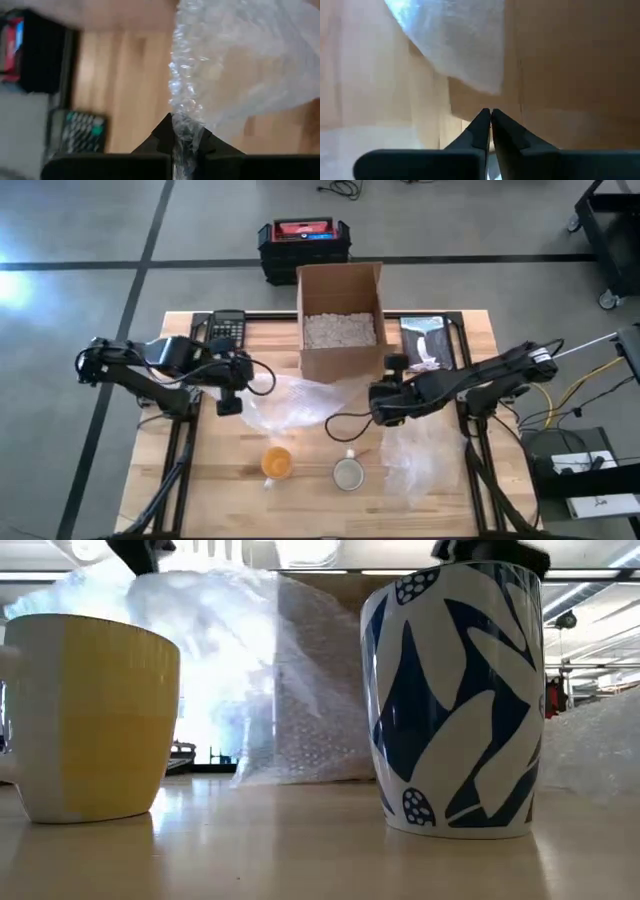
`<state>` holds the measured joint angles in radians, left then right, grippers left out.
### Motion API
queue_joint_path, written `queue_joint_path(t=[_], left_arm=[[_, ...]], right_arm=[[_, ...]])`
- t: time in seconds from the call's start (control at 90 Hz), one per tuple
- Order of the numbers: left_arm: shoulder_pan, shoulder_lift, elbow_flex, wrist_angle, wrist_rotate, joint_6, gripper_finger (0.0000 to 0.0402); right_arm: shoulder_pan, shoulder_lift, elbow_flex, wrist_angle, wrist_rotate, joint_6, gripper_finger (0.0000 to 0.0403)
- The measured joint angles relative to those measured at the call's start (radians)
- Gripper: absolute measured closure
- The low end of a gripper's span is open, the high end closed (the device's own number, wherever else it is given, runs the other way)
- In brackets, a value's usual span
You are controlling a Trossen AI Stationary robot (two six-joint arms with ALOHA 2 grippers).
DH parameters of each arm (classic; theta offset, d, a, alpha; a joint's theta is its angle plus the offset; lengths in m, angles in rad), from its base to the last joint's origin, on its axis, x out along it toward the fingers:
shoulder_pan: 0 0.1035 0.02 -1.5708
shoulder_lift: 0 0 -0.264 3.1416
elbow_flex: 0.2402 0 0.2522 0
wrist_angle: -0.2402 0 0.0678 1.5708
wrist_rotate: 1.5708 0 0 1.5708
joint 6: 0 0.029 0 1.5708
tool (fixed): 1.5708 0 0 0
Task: Wrap mug
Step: Prepare the bubble wrap
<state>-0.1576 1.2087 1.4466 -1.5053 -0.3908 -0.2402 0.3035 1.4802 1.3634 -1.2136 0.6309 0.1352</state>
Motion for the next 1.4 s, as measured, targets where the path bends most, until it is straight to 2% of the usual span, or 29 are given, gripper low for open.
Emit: queue_joint_path(t=[0.189, 0.378, 0.689, 0.811, 0.967, 1.078, 1.167, 1.267, 1.4], left_arm=[[-0.029, 0.004, -0.017, -0.007, -0.009, -0.057, 0.0401], [-0.108, 0.032, -0.117, 0.045, 0.094, -0.146, 0.0401], [-0.274, 0.092, -0.278, 0.363, 0.199, -0.33, 0.0398], [-0.283, 0.097, -0.283, 0.513, 0.31, -0.34, 0.0367], [-0.285, 0.095, -0.234, 0.633, 0.486, -0.344, 0.0292], [-0.287, 0.092, -0.194, 0.605, 0.518, -0.356, 0.0244], [-0.289, 0.092, -0.151, 0.486, 0.521, -0.409, 0.0222], [-0.297, 0.089, -0.103, 0.378, 0.508, -0.473, 0.0216], [-0.332, 0.081, -0.027, 0.358, 0.441, -0.494, 0.0226]], right_arm=[[0.063, 0.007, 0.001, 0.035, -0.001, 0.064, 0.0402], [0.063, 0.02, -0.081, 0.146, -0.037, 0.16, 0.0399], [0.049, 0.023, -0.128, 0.238, -0.035, 0.085, 0.0387], [0.049, 0.023, -0.116, 0.279, -0.037, 0.039, 0.0357], [0.047, 0.023, -0.093, 0.319, -0.086, -0.036, 0.0304], [0.04, 0.023, -0.093, 0.375, -0.146, -0.078, 0.027], [0.022, 0.028, -0.1, 0.423, -0.189, -0.101, 0.0249], [-0.004, 0.041, -0.122, 0.485, -0.22, -0.149, 0.0231], [-0.069, 0.079, -0.144, 0.575, -0.234, -0.215, 0.0223]])
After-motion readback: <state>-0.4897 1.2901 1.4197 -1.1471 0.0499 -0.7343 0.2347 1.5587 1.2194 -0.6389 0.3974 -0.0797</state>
